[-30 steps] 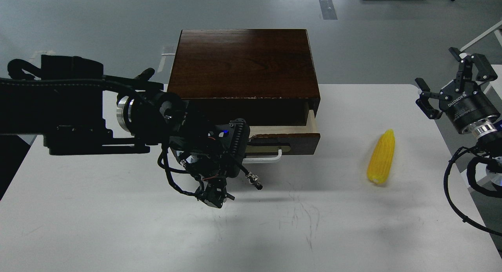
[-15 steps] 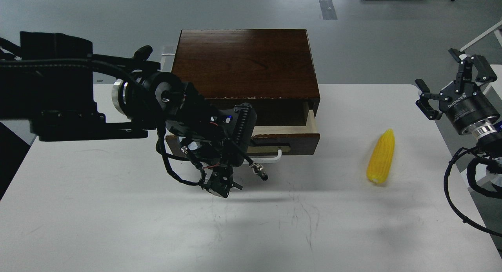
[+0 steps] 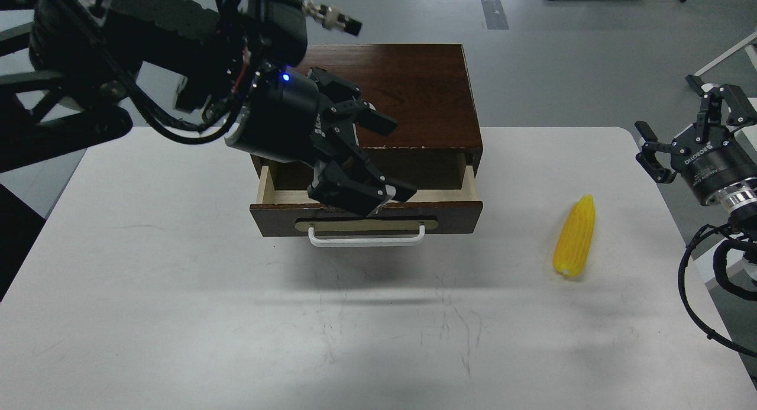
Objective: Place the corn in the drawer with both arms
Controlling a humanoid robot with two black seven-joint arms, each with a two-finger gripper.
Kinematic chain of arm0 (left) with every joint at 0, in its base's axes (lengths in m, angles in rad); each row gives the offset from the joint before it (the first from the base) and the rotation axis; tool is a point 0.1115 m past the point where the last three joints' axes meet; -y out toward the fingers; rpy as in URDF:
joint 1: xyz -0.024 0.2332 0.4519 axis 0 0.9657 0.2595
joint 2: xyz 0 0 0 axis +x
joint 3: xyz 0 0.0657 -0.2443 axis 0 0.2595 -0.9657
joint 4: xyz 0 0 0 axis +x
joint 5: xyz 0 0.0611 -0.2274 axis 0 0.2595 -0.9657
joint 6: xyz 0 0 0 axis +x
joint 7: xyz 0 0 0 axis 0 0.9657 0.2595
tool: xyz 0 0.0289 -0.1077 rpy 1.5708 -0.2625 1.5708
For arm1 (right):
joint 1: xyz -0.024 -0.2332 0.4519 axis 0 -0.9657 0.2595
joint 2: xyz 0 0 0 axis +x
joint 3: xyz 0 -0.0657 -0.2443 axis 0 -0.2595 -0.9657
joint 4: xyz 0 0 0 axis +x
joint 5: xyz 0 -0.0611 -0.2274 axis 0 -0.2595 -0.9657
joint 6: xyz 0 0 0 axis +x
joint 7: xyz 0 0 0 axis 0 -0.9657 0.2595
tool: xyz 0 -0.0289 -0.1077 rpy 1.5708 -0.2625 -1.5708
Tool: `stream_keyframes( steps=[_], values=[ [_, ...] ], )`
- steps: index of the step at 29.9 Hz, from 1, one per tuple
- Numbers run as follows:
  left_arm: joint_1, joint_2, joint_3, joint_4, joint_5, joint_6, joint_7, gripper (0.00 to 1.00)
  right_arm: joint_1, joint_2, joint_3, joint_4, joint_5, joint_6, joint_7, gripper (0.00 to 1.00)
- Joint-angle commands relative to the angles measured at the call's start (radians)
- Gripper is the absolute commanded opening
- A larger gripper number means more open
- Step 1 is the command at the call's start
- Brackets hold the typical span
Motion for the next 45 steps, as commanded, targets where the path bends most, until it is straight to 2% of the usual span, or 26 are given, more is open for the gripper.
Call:
stream_keyframes(
  steps=[1,2,6,12,15,22,24,26,30,36,39,45],
  values=[
    [0.059,0.082,-0.013,0.060,-0.320,0.000,0.000,0.98,-0.001,-0.002,0.000,0.000,0.000,0.000,0.000,1.00],
    [0.076,0.095,-0.013,0.071,-0.378,0.000,0.000,0.98,-0.001,-0.002,0.000,0.000,0.000,0.000,0.000,1.00],
    [0.202,0.151,-0.013,0.145,-0.778,0.103,0.000,0.98,-0.003,-0.002,-0.005,-0.002,0.000,0.000,0.000,1.00],
    [0.317,0.175,-0.015,0.237,-0.982,0.168,0.000,0.98,-0.004,-0.011,-0.011,-0.002,-0.002,0.000,0.000,1.00],
    [0.414,0.174,-0.015,0.284,-1.055,0.205,0.000,0.98,-0.004,-0.012,-0.014,0.000,-0.002,0.000,0.000,1.00],
    [0.550,0.126,-0.023,0.406,-1.382,0.179,0.000,0.98,0.000,-0.068,-0.057,0.026,-0.017,0.000,0.000,1.00],
    [0.593,0.099,-0.072,0.453,-1.402,0.176,0.000,0.98,0.009,-0.096,-0.101,0.041,-0.029,0.000,0.000,1.00],
    [0.663,0.053,-0.168,0.531,-1.410,0.132,0.000,0.98,0.031,-0.149,-0.167,0.072,-0.101,0.000,0.000,1.00],
    [0.736,0.008,-0.272,0.591,-1.411,0.070,0.000,0.98,0.064,-0.208,-0.213,0.093,-0.240,0.000,0.000,1.00],
    [0.800,-0.018,-0.302,0.596,-1.413,0.000,0.000,0.98,0.080,-0.237,-0.256,0.095,-0.530,0.000,0.000,1.00],
    [0.810,-0.029,-0.303,0.602,-1.413,0.000,0.000,0.98,0.078,-0.239,-0.261,0.098,-0.719,0.000,0.000,1.00],
    [0.810,-0.033,-0.322,0.602,-1.411,0.000,0.000,0.98,0.088,-0.239,-0.275,0.129,-0.929,0.000,0.000,1.00]
  ],
)
